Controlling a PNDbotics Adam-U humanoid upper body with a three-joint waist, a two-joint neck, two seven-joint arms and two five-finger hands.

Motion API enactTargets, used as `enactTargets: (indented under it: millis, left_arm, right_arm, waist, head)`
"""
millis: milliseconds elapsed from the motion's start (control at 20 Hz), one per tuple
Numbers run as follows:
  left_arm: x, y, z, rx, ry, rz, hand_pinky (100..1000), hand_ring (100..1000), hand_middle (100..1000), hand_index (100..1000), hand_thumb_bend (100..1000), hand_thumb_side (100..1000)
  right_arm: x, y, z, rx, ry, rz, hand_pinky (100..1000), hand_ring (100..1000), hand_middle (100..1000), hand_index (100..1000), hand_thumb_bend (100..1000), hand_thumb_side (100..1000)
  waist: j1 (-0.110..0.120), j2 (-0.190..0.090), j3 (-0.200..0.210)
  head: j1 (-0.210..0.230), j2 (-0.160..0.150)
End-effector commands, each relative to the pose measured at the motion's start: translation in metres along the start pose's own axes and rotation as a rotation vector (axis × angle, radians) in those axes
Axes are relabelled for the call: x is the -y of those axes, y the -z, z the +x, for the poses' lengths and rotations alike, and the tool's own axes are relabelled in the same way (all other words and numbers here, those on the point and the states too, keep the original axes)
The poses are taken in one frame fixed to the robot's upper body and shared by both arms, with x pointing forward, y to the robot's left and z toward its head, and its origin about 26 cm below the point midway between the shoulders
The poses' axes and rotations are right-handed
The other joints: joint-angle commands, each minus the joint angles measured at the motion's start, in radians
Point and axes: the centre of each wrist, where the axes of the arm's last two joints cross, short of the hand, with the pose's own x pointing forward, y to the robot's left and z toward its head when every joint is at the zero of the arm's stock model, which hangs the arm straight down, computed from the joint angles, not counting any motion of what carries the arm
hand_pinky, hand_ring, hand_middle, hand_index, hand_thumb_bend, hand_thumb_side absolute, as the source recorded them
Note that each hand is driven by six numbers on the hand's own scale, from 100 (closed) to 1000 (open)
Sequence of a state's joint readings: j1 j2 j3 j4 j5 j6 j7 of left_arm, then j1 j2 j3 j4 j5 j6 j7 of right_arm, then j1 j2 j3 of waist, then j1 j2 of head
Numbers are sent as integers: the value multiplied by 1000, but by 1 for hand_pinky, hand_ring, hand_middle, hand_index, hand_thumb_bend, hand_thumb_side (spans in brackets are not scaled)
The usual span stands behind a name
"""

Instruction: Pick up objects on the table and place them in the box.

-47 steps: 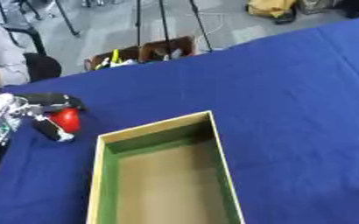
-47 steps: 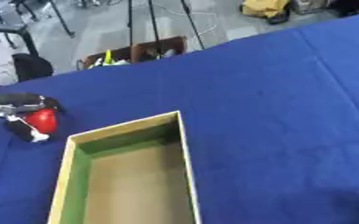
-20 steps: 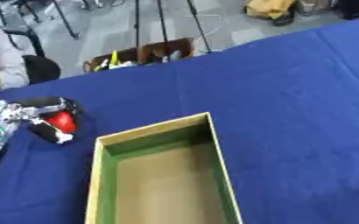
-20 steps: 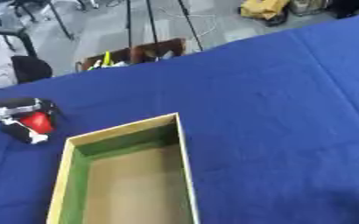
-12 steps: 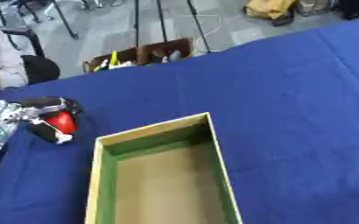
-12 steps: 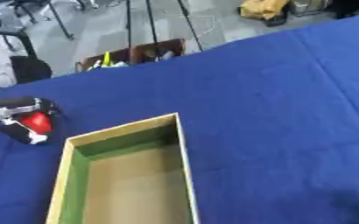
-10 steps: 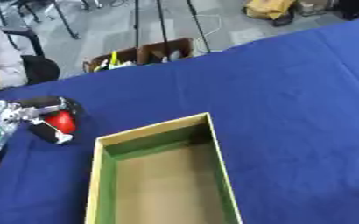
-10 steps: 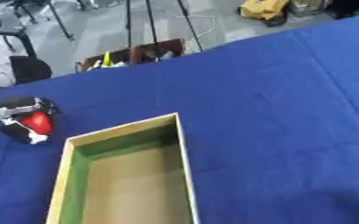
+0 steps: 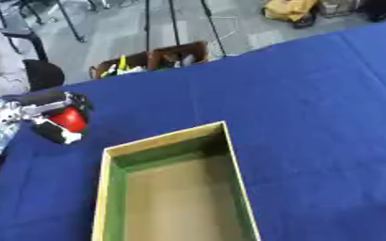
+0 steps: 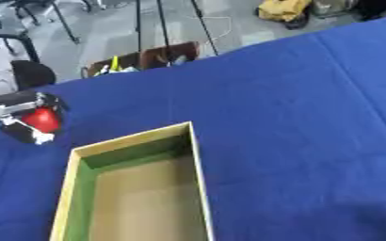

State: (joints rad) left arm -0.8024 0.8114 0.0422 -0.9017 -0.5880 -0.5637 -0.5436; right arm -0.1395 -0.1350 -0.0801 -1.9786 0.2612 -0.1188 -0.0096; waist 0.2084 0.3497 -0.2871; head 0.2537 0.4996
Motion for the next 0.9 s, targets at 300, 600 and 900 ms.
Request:
enactTargets:
  millis: [300, 600, 900]
  left_arm:
    - [-57, -17, 32, 201, 196, 12, 368, 618, 752, 430, 100, 269]
    - [-72, -12, 74, 364, 263, 26, 359, 612, 752, 397, 100, 270]
    - [-72, 1, 116, 524, 280, 3, 348, 601, 746, 393, 100, 285]
  right_arm:
    - [7, 1, 4, 12, -5, -7, 269, 397, 355, 584, 270, 711]
    - [10, 0, 4, 0, 7, -7, 271, 397, 356, 584, 260, 702]
    - [14, -2, 2, -16, 32, -5, 275, 399, 358, 584, 242, 693]
  waist:
    - [-14, -39, 16]
    - [-18, -58, 25]
    - [-29, -89, 36]
  head:
    - [-8, 9]
    - [-7, 15]
    - [-8, 22]
